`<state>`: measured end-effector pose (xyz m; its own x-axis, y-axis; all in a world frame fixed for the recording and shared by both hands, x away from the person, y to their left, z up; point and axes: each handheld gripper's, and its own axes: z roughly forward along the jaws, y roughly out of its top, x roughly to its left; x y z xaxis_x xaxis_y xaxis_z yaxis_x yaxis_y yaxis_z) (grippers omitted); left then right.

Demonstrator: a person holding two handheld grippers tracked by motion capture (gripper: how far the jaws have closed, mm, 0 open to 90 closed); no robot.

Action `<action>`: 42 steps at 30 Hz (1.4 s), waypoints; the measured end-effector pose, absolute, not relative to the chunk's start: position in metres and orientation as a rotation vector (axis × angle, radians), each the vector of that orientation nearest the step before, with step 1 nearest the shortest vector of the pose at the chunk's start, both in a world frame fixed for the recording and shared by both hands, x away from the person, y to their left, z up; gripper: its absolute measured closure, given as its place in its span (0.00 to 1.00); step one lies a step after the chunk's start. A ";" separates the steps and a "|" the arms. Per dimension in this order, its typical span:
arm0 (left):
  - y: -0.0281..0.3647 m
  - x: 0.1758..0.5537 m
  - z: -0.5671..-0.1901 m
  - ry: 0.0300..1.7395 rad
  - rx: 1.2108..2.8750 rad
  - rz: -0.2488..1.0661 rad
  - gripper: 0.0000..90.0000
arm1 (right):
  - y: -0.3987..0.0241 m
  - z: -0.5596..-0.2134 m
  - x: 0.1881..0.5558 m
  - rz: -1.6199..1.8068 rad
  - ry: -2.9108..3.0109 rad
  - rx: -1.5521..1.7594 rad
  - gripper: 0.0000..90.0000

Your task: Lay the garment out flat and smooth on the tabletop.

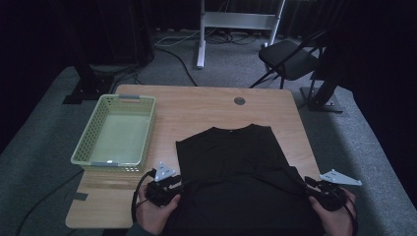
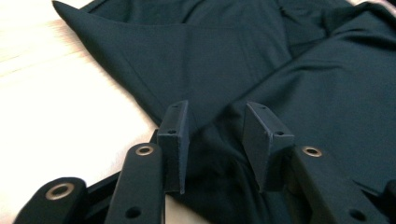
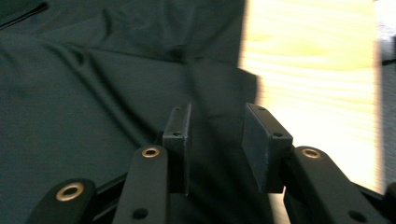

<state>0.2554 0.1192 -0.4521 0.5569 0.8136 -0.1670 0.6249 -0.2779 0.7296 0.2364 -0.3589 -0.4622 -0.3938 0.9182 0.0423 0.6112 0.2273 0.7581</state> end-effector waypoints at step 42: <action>0.100 0.370 -0.471 1.281 2.069 0.343 0.72 | -0.356 -0.484 0.216 0.980 2.148 1.404 0.71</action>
